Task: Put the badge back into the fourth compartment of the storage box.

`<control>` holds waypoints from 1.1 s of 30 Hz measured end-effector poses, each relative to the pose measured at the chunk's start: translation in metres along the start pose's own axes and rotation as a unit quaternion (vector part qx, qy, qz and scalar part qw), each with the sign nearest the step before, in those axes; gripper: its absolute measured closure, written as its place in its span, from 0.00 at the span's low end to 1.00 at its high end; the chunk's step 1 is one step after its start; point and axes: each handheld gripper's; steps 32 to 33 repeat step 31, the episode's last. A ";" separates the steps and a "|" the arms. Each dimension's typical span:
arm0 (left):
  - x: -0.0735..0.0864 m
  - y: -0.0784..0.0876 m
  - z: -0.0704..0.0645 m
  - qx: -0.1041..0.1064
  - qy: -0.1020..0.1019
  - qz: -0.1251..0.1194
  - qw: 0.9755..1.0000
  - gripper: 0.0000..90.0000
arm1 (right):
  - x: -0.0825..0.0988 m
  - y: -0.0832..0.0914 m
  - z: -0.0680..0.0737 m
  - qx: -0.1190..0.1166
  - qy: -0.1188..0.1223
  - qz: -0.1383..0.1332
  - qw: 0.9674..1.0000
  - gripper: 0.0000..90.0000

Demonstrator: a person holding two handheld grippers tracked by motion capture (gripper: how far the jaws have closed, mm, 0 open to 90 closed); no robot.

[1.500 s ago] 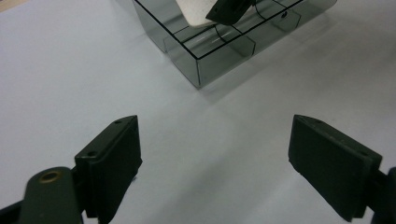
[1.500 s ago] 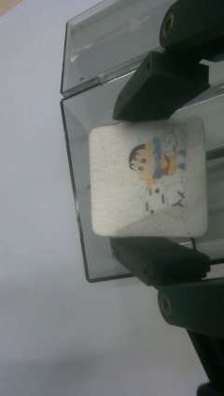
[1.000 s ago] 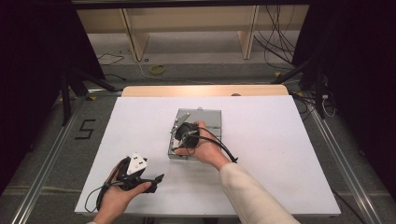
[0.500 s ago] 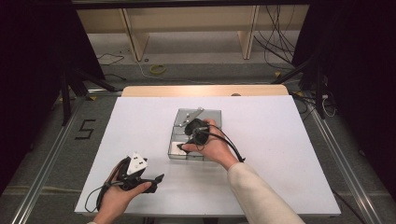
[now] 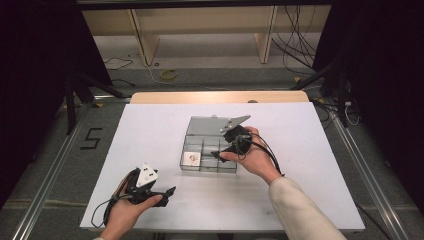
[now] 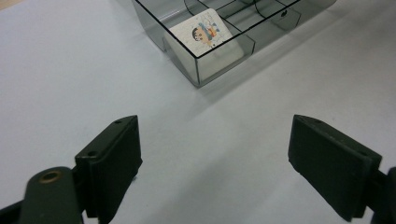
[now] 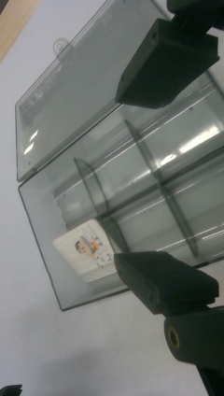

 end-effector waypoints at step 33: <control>0.001 -0.003 0.000 0.005 0.000 0.005 1.000 0.18 | 0.163 0.106 -0.018 0.036 -0.104 -0.044 0.993 0.18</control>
Point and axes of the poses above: each handheld gripper's, and its own axes: y roughly backward along the jaws, x roughly out of its underside, z roughly to its left, and after that the axes turned 12 degrees about x, right-handed
